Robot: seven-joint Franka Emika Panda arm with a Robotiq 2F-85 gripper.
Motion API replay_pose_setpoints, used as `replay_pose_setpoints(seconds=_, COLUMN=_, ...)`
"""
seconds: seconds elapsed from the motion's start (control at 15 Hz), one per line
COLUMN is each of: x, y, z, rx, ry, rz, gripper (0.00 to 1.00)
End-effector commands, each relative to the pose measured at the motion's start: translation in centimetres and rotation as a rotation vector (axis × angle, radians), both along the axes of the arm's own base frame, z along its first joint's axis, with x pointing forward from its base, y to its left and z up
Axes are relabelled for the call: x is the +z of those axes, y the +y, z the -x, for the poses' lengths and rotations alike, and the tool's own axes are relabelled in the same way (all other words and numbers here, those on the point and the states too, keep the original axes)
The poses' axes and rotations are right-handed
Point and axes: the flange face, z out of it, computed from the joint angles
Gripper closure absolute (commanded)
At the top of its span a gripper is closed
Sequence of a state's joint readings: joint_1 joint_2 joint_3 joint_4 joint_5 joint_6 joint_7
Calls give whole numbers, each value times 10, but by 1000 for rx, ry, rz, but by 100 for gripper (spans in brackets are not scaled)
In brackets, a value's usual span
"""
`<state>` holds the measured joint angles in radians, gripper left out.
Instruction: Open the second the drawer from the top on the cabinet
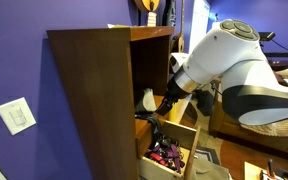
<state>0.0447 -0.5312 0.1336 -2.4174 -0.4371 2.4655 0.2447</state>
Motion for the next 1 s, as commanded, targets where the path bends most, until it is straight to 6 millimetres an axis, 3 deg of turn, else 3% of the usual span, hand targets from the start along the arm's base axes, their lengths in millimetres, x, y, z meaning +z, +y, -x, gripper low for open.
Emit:
replay_pose_setpoints(seconds=0.0, x=6, y=-21, z=43, rx=-171, ry=-44, rz=-65, gripper=0)
replay_pose_setpoints(seconds=0.4, x=15, y=-59, z=73, rx=-434, ry=-90, rz=-102, gripper=0)
replay_pose_setpoints(seconds=0.47, x=14, y=-62, z=77, rx=-456, ry=-91, rz=-104, gripper=0)
replay_pose_setpoints(seconds=0.53, x=22, y=-58, z=64, rx=-395, ry=-91, rz=-87, gripper=0)
replay_pose_setpoints(seconds=0.93, x=19, y=-62, z=70, rx=-432, ry=-99, rz=-90, gripper=0)
